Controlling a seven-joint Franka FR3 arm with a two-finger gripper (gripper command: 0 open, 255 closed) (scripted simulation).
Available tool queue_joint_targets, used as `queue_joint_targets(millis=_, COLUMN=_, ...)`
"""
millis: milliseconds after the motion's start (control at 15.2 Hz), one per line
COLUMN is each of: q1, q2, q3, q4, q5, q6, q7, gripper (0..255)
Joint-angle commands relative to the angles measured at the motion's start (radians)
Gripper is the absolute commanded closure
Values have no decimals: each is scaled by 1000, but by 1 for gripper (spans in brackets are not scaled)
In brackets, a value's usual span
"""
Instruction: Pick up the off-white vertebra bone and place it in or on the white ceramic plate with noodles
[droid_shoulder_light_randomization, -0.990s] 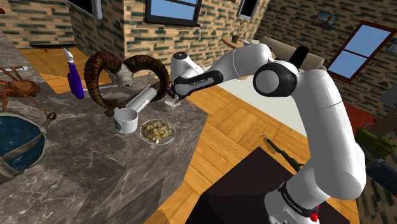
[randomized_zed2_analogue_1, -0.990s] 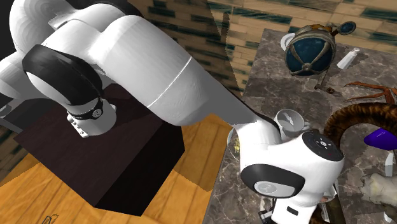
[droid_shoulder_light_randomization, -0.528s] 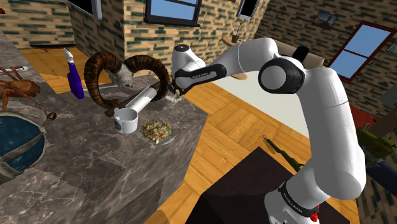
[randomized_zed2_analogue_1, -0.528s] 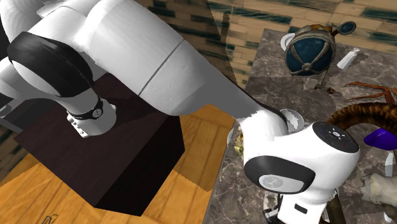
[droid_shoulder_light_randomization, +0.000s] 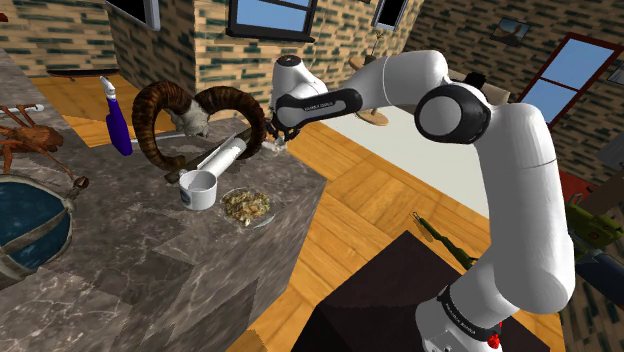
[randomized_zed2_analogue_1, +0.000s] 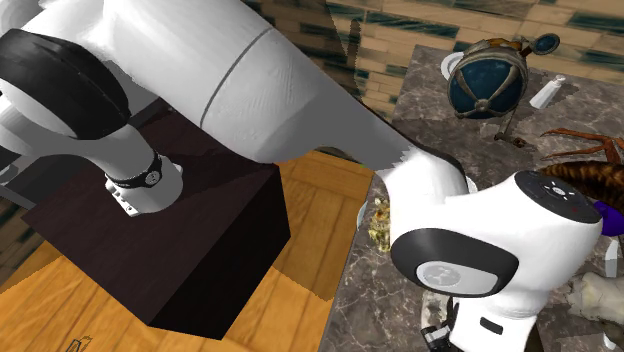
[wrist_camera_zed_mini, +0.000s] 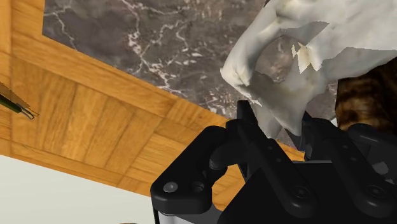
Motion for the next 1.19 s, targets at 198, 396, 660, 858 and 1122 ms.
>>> queue_joint_targets(millis=198, q1=40, q2=-84, q3=5, q4=-111, q5=-14, q6=9, q7=62, gripper=255)
queue_joint_targets(millis=396, q1=81, q2=-147, q3=10, q4=-210, q5=-31, q6=25, q7=129, gripper=255)
queue_joint_targets(millis=660, q1=138, q2=-217, q3=20, q4=-316, q5=-50, q6=34, q7=218, gripper=255)
queue_joint_targets(millis=858, q1=181, q2=-261, q3=32, q4=-380, q5=-62, q6=32, q7=284, gripper=255)
queue_joint_targets(millis=1122, q1=238, q2=-308, q3=51, q4=-446, q5=-74, q6=20, q7=370, gripper=255)
